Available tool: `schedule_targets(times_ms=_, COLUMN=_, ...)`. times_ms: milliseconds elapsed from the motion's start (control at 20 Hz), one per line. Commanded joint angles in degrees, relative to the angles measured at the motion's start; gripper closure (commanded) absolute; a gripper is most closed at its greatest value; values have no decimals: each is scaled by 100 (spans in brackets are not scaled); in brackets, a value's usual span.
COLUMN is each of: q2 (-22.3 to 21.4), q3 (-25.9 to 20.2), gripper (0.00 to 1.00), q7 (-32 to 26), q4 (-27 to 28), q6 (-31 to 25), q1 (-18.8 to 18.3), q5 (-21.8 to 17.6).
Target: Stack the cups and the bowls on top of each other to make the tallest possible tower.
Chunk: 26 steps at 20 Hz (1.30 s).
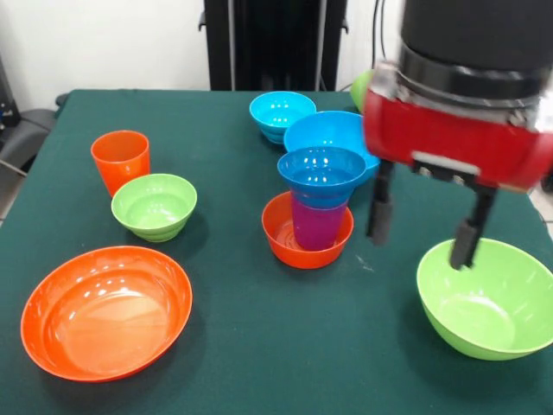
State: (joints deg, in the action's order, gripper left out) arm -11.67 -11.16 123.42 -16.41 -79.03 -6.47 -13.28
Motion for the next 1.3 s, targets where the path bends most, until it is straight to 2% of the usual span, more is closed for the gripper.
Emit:
schedule_targets(times_ms=50, q2=423, q3=34, gripper=0, q7=1098, q4=17, q6=-371, q1=195, q5=-361)
schedule_targets(times_ms=450, q2=396, q3=418, gripper=0, q7=833, q4=-432, q6=76, q1=239, q5=-327)
schedule_targets(times_ms=700, q2=439, q3=600, gripper=0, q7=611, q4=-541, q6=59, q1=258, q5=-258)
schedule_targets(times_ms=900, q2=384, q3=610, gripper=0, q7=415, q4=-786, q6=-80, q1=264, q5=-43)
schedule_targets(times_ms=1050, q2=460, q3=451, gripper=0, q7=480, q4=-555, q6=-444, q1=294, q5=195)
schedule_targets(times_ms=1300, q2=466, q3=278, gripper=0, q7=620, q4=-623, q6=-456, q1=338, q5=592)
